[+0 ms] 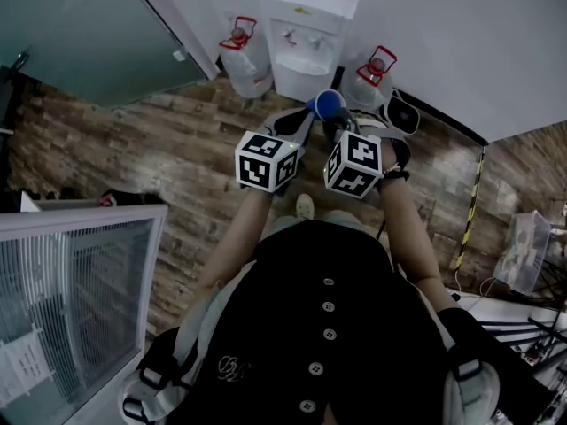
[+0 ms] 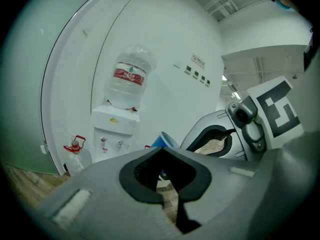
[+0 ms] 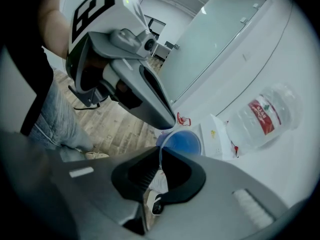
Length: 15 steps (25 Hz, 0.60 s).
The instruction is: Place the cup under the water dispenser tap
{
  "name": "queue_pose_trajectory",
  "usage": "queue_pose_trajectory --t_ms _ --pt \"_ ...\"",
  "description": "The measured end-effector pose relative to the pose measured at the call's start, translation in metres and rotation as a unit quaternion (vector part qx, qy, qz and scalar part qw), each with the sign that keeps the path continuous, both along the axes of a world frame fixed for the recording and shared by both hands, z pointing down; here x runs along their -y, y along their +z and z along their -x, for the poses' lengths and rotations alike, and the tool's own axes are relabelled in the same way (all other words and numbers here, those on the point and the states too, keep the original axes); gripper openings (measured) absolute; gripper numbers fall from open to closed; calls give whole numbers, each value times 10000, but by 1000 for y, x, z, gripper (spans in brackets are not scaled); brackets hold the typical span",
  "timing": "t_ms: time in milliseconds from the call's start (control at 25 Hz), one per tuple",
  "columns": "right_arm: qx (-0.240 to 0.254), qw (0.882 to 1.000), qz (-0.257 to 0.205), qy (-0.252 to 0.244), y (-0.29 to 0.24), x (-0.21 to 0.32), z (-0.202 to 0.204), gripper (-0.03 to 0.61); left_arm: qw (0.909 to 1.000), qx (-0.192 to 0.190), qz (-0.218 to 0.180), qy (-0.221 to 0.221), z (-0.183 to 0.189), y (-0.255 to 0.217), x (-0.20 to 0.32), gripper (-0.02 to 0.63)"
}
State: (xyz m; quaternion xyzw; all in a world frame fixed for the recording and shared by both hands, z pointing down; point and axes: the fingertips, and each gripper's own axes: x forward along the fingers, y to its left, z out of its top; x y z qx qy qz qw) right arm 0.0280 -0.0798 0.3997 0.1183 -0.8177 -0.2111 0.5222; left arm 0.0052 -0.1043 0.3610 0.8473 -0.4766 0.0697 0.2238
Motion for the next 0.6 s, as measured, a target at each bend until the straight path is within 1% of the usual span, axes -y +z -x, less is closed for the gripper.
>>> queue_pose_trajectory --t_ms 240,600 --pt "-27 9999 142 -35 9 27 -9 18 9998 -32 87 -167 2 4 29 -2" --pt "-73 9995 310 91 26 39 -9 18 9994 30 351 59 -5 26 35 -2"
